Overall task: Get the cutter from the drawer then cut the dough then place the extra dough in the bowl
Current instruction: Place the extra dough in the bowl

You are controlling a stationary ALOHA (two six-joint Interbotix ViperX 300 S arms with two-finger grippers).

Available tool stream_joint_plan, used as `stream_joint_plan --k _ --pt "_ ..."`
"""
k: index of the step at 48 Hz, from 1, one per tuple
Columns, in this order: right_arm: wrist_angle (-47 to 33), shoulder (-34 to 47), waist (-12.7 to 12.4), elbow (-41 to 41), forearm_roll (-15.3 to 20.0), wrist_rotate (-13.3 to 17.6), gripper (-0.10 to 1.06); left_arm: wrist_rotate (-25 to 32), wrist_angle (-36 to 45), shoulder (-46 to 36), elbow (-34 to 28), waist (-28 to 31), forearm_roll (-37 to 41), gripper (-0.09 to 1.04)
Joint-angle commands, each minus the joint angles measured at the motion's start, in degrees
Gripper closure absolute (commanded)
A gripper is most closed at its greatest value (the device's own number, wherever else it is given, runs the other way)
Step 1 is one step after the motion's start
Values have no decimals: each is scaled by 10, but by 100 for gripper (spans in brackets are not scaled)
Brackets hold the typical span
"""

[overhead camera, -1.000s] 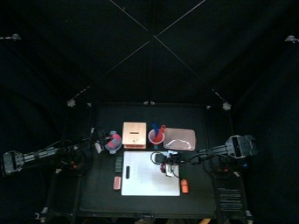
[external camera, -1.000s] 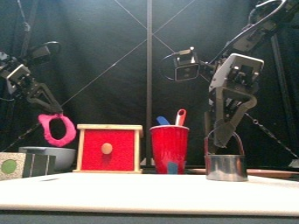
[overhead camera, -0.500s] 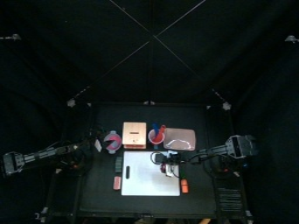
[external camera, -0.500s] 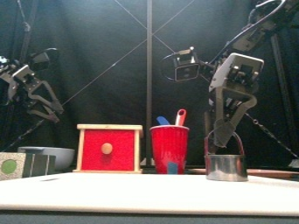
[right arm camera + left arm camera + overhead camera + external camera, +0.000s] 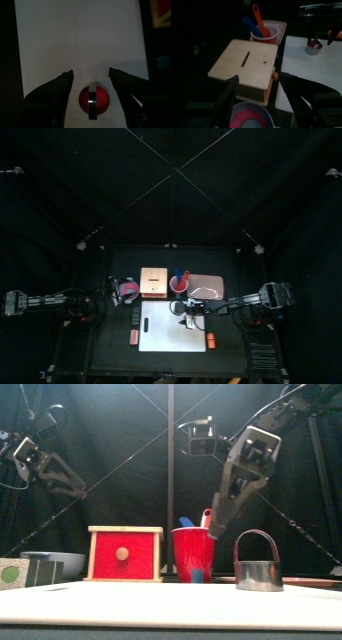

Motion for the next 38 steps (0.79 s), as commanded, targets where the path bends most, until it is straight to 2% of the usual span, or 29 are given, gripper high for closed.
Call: stream_joint_plan --k 1,7,10,17,25,38 --pt "-60 -42 -3 3 -25 -2 5 -1 -74 16 -10 -47 28 -1" --pt "-140 -67 -3 39 -85 7 5 -2 -152 40 -10 -100 45 -1" --pt "-176 -76 -4 57 -98 9 5 -2 -178 54 -10 -121 45 -1" --pt "-296 -97 -26 97 -83 7 5 -11 -215 91 -11 -154 45 -1" --pt "-401 -97 -42 133 -72 7 5 -25 -221 117 -13 -157 47 -1" --pt "-417 -91 -54 141 -71 6 5 -28 -221 130 -6 -157 45 -1"
